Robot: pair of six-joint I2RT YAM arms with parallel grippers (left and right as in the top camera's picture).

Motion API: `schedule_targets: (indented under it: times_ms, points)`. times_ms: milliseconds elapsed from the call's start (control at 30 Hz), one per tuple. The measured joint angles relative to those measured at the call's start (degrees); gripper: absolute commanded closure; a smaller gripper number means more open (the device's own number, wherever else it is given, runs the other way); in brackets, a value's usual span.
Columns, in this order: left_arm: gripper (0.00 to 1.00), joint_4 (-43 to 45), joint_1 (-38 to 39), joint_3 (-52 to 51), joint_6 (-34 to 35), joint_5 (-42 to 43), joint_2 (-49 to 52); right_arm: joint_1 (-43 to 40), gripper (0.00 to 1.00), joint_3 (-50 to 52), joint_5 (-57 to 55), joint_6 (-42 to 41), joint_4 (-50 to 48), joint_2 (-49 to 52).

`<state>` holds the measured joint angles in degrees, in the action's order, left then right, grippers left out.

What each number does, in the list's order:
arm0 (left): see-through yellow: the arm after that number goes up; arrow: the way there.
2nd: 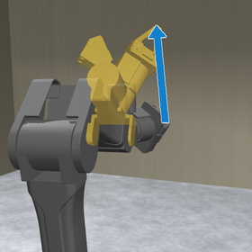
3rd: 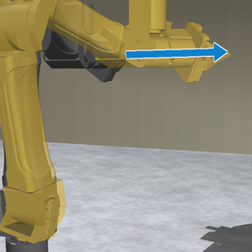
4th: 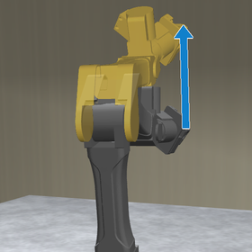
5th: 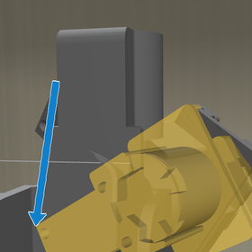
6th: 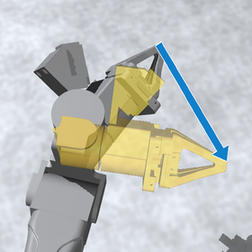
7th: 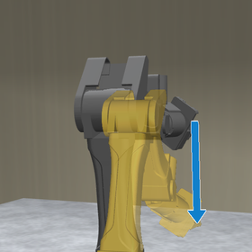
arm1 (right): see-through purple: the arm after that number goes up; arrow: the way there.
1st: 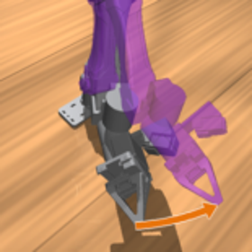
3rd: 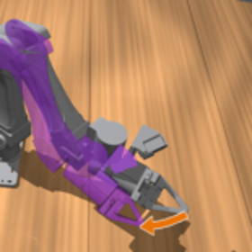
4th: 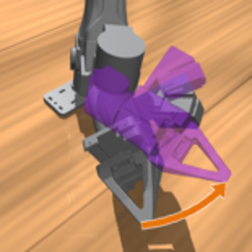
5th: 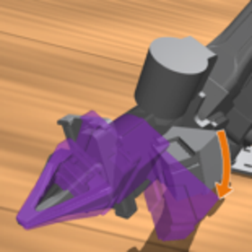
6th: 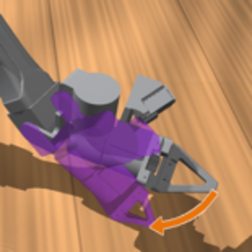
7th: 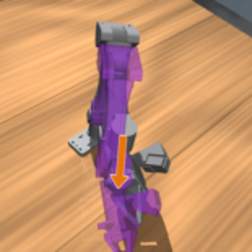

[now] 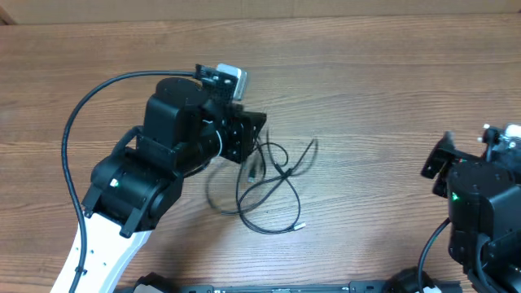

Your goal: Untangle cables

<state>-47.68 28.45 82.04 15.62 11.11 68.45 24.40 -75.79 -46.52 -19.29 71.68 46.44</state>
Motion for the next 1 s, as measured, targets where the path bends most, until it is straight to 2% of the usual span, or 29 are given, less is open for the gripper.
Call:
schedule_targets:
  times_ms: [67, 200, 300, 467, 667, 833, 1000]
  points:
    - [0.33, -1.5, 0.0, 0.0, 0.7, -3.6, 0.3, 0.0, 0.0, 0.0, 4.3, 0.0, 0.0, 0.0]
    - [0.09, -4.1, 0.0, 0.0, 1.2, -7.4, 0.4, 0.0, 0.0, 0.0, 10.8, 0.0, 0.0, 0.0]
    - [0.0, -6.2, 0.0, 0.0, 1.5, -9.7, 0.5, 0.0, 0.0, 0.0, 15.8, 0.0, 0.0, 0.5]
    - [0.0, -11.1, -0.7, 0.0, 2.5, -12.2, 0.5, 0.0, 0.0, 0.0, 23.4, 0.0, 0.0, 4.4]
    - [0.0, -17.0, -5.4, 0.0, 4.0, -13.4, 0.5, 0.0, 0.0, 0.0, 29.8, 0.8, -0.1, 15.5]
    - [0.0, -21.6, -11.1, 0.0, 4.0, -13.6, 0.5, 0.0, 0.0, 0.0, 39.6, 11.2, -2.9, 25.8]
    - [0.0, -23.7, -17.8, 0.0, 4.1, -13.9, 0.5, 0.0, 0.0, 0.0, 50.9, 20.7, -7.1, 32.0]
